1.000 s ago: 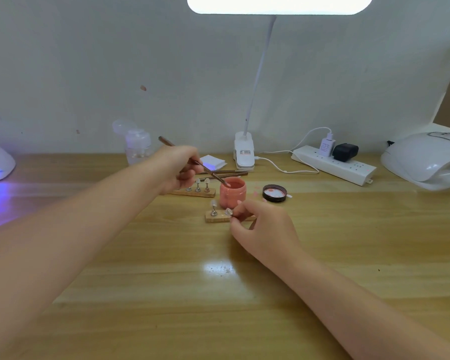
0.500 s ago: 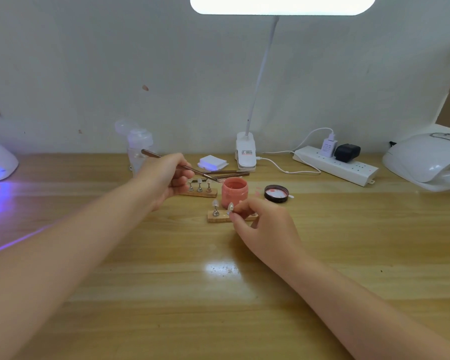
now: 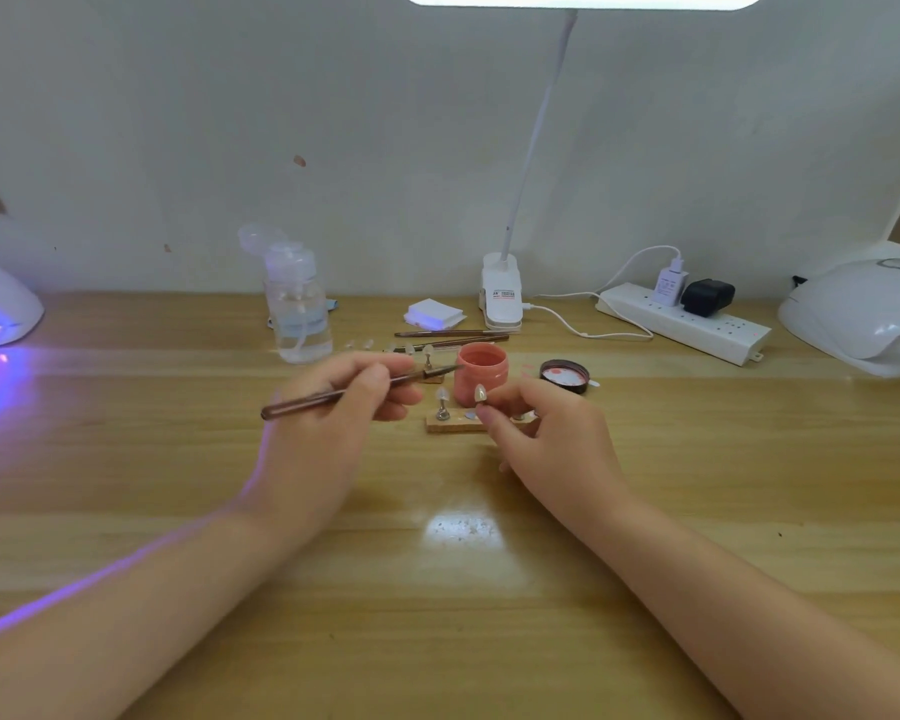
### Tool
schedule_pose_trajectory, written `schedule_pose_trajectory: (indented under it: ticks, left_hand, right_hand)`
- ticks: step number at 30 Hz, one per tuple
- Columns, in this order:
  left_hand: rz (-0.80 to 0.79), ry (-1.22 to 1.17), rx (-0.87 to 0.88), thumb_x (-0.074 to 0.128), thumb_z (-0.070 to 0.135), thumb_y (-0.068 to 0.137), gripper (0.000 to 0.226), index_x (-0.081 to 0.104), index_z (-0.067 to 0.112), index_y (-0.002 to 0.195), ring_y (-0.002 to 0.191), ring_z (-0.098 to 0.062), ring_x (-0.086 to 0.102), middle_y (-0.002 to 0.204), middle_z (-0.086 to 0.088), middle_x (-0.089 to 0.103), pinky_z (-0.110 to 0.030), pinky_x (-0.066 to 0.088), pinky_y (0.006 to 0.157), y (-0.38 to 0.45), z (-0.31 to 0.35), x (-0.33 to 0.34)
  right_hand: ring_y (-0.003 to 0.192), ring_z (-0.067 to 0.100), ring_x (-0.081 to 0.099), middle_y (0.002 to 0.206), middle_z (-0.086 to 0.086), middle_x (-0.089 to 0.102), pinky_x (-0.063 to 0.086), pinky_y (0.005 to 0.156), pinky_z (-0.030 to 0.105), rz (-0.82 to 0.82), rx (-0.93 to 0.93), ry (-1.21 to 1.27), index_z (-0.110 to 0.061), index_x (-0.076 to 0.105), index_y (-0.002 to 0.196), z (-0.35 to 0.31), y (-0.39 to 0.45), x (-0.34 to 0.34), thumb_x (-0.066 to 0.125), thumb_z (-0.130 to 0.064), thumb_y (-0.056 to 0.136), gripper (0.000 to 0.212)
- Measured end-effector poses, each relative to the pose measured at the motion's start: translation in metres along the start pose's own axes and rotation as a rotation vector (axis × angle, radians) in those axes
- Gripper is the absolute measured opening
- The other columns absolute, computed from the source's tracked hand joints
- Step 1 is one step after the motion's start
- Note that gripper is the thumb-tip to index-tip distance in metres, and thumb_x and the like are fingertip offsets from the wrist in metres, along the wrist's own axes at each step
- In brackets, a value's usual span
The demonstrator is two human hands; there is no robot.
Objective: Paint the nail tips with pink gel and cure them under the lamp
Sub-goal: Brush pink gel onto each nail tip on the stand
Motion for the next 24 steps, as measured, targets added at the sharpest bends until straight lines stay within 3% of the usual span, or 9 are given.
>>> schedule_pose_trajectory:
  ticks: [3, 8, 10, 14, 24]
  left_hand:
    - [-0.07, 0.124, 0.109, 0.052, 0.026, 0.088, 0.02, 0.07, 0.024, 0.096, 0.081, -0.007, 0.07, 0.086, 0.008, 0.075, -0.016, 0.053, 0.073, -0.01, 0.009, 0.009]
    - [-0.157, 0.24, 0.186, 0.047, 0.039, 0.087, 0.026, 0.067, 0.033, 0.101, 0.086, -0.012, 0.069, 0.092, 0.014, 0.073, -0.032, 0.054, 0.077, -0.021, 0.018, 0.02]
    - [-0.153, 0.252, 0.19, 0.046, 0.039, 0.087, 0.025, 0.065, 0.036, 0.102, 0.087, -0.013, 0.069, 0.093, 0.015, 0.072, -0.032, 0.054, 0.077, -0.022, 0.019, 0.02]
    - [-0.131, 0.256, 0.198, 0.047, 0.036, 0.088, 0.022, 0.064, 0.035, 0.102, 0.087, -0.01, 0.067, 0.094, 0.015, 0.071, -0.025, 0.053, 0.076, -0.023, 0.019, 0.018]
    - [-0.15, 0.239, 0.153, 0.051, 0.023, 0.092, 0.024, 0.07, 0.025, 0.106, 0.091, -0.012, 0.068, 0.091, 0.01, 0.073, -0.034, 0.054, 0.081, -0.023, 0.012, 0.019]
  right_hand:
    - [0.05, 0.009, 0.063, 0.073, -0.018, 0.065, 0.044, 0.056, 0.014, 0.009, 0.017, 0.02, -0.029, 0.068, 0.083, 0.003, 0.001, -0.001, 0.069, -0.022, 0.087, 0.008]
    - [0.055, 0.009, 0.063, 0.073, -0.017, 0.066, 0.049, 0.06, 0.024, 0.026, 0.01, 0.017, -0.029, 0.069, 0.083, 0.003, 0.001, -0.002, 0.071, -0.025, 0.086, 0.005]
    - [0.06, 0.009, 0.062, 0.066, -0.019, 0.063, 0.045, 0.061, 0.024, 0.04, 0.005, 0.0, -0.029, 0.069, 0.082, 0.003, 0.001, -0.003, 0.071, -0.026, 0.085, 0.005]
    - [0.062, 0.005, 0.06, 0.058, -0.021, 0.057, 0.04, 0.06, 0.02, 0.047, -0.005, -0.007, -0.029, 0.069, 0.08, 0.002, 0.001, -0.005, 0.071, -0.025, 0.085, 0.007]
    - [0.063, 0.005, 0.061, 0.061, -0.023, 0.058, 0.044, 0.062, 0.02, 0.049, -0.023, -0.022, -0.026, 0.071, 0.083, -0.002, 0.0, -0.006, 0.071, -0.025, 0.086, 0.003]
Point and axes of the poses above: each hand's wrist, its own y-axis towards the middle knuckle, its own x-axis out of the palm, z = x × y, the point moved 9 cm from there along y, towards the middle knuckle
